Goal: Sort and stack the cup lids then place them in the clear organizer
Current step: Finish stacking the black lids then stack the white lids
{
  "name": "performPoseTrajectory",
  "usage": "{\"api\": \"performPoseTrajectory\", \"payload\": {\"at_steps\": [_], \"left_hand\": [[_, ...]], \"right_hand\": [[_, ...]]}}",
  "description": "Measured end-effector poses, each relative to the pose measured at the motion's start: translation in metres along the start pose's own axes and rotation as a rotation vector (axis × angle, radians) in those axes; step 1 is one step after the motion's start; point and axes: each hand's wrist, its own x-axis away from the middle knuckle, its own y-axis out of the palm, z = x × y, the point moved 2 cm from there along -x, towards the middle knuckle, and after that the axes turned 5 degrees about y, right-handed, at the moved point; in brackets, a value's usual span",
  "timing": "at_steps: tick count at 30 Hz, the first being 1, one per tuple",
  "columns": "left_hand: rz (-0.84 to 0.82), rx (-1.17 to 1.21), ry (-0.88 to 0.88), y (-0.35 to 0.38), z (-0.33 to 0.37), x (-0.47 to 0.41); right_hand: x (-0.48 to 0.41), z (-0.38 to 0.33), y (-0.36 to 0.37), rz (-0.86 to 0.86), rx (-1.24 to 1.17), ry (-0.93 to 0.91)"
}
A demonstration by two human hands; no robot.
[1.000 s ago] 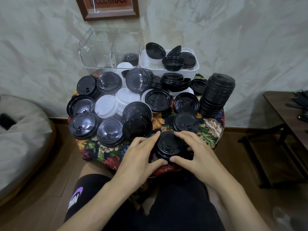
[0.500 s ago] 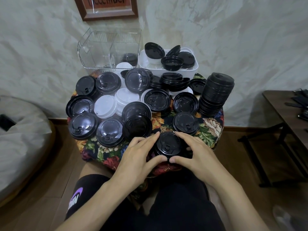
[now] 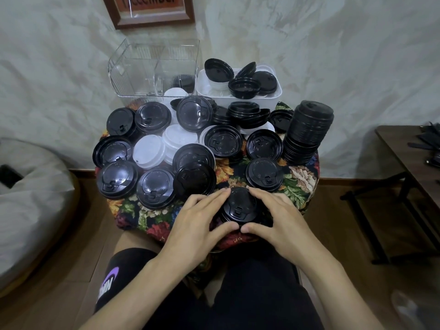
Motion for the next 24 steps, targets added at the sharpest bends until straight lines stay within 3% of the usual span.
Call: {"api": "performPoseTrajectory", "payload": {"at_steps": [16,24], "left_hand": [[-0.007,-0.085,0.052,0.003,-0.001,0.000],[0.010,-0.047,0.011,0.002,0.003,-0.001]], "right_hand": [[0.002,0.008,-0.005,-0.026,0.015,-0.075],[-0.003,0.003,-0.007,0.065,-0.053,-0.092]]}}
